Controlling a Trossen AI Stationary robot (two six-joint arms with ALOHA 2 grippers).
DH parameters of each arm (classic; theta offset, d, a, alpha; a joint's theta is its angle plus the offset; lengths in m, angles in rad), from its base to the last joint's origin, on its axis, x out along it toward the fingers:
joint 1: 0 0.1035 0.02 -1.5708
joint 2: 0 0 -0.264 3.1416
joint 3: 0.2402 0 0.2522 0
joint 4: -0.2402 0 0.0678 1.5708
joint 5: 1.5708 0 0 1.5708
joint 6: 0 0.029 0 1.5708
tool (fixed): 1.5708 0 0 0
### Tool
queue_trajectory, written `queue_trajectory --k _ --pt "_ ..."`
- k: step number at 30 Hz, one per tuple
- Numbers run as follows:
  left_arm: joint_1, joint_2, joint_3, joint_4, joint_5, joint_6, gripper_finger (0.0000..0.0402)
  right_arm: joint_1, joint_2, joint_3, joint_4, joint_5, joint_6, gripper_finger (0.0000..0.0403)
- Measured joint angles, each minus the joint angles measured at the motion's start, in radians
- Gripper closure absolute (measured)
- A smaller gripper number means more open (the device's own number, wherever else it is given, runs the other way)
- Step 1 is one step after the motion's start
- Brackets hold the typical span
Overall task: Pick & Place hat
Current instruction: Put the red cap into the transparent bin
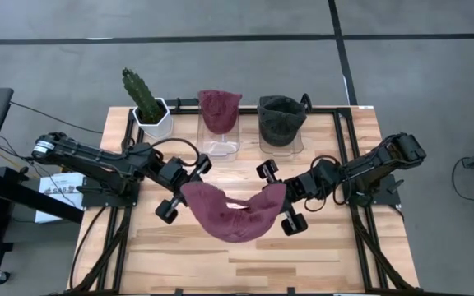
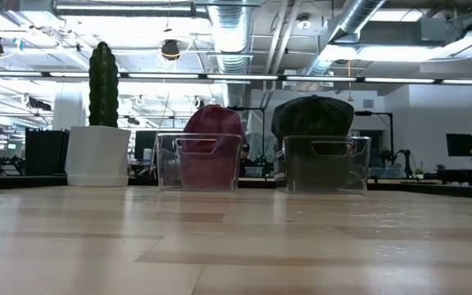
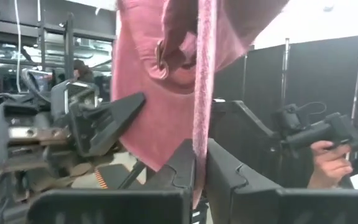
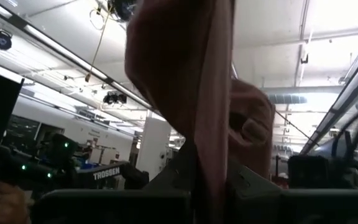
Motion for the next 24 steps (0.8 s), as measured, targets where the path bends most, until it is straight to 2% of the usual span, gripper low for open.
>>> queue_trajectory --k 4,7,13,18,21,24 --pt "-0.011 -0.001 0.000 0.001 -0.005 -0.003 0.0388 0.000 0.000 0.000 -0.027 0.015 -0.004 0.0371" --pt "-0.016 -0.003 0.000 0.001 -0.012 -0.004 0.0388 0.000 0.001 0.000 -0.049 0.022 -0.009 0.0342" --pt "-0.013 -0.058 0.000 -0.073 -0.069 -0.028 0.0389 -0.005 -0.033 -0.003 -0.196 0.068 -0.038 0.0240" --pt "-0.034 -0.157 0.000 -0.218 -0.147 -0.024 0.0389 -0.015 -0.118 -0.003 -0.356 0.090 -0.051 0.0155" --pt "-0.074 -0.207 0.000 -0.293 -0.204 -0.009 0.0389 -0.026 -0.185 -0.003 -0.476 0.131 -0.063 0.0131" --pt "-0.127 -0.239 0.000 -0.377 -0.279 0.000 0.0389 -0.026 -0.251 -0.003 -0.603 0.189 -0.085 0.0126"
